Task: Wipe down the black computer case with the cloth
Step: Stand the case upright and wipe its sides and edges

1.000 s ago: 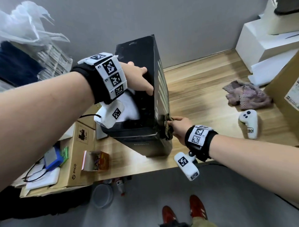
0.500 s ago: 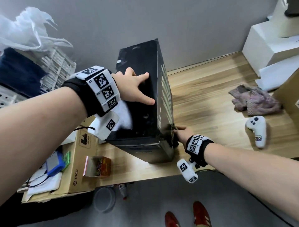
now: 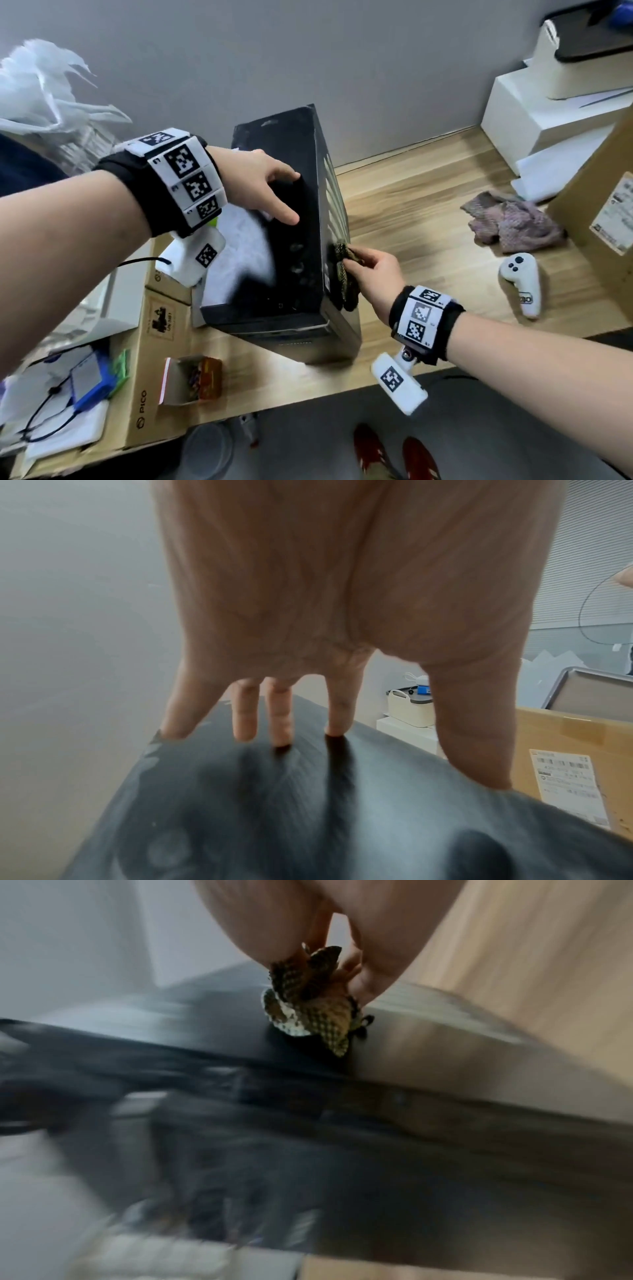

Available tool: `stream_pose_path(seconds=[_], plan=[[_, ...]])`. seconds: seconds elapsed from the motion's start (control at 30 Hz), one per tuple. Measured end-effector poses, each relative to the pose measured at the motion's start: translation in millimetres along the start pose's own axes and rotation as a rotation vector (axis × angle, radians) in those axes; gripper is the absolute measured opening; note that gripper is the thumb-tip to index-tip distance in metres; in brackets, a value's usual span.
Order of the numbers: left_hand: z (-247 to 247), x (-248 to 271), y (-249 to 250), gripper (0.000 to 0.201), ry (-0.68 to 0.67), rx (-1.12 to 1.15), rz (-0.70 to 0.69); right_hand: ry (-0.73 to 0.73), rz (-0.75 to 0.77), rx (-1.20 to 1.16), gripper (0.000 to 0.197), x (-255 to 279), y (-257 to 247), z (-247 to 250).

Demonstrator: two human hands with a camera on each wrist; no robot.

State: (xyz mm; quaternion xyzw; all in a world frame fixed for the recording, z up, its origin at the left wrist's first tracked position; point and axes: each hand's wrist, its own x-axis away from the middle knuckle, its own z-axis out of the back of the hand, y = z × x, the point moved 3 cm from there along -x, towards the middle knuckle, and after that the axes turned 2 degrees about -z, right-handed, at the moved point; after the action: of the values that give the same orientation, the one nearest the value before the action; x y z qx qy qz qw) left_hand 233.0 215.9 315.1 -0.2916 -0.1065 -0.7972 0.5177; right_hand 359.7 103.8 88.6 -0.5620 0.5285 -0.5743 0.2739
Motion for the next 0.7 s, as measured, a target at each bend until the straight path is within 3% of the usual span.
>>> stream_pose_path(seconds=[0.13, 0.2, 0.27, 0.37, 0.53, 0.6, 0.7], plan=[[16, -7, -3, 0.07, 0.053, 0.038, -0.05, 0.03, -0.234, 0.344, 0.026, -25, 59, 8], [22, -11, -6, 0.075, 0.036, 0.016, -0.062, 0.014, -0.312, 0.384, 0.026, -22, 74, 9], [23, -17, -11, 0.096, 0.032, -0.027, -0.039, 0.028, -0.343, 0.302, 0.026, -22, 73, 8], [17, -28, -13, 0.136, 0.032, -0.052, -0.03, 0.09, -0.195, 0.137, 0.032, -31, 41, 3], [21, -50, -8, 0.162, 0.007, -0.079, -0.016, 0.019, 0.171, 0.049, 0.035, -33, -41, -9], [27, -60, -5, 0.163, 0.008, -0.095, -0.008, -0.003, 0.182, 0.042, 0.035, -39, -44, -11], [34, -71, 3, 0.166, -0.005, -0.097, 0.0, 0.019, 0.052, 0.08, 0.034, -57, -14, -6]])
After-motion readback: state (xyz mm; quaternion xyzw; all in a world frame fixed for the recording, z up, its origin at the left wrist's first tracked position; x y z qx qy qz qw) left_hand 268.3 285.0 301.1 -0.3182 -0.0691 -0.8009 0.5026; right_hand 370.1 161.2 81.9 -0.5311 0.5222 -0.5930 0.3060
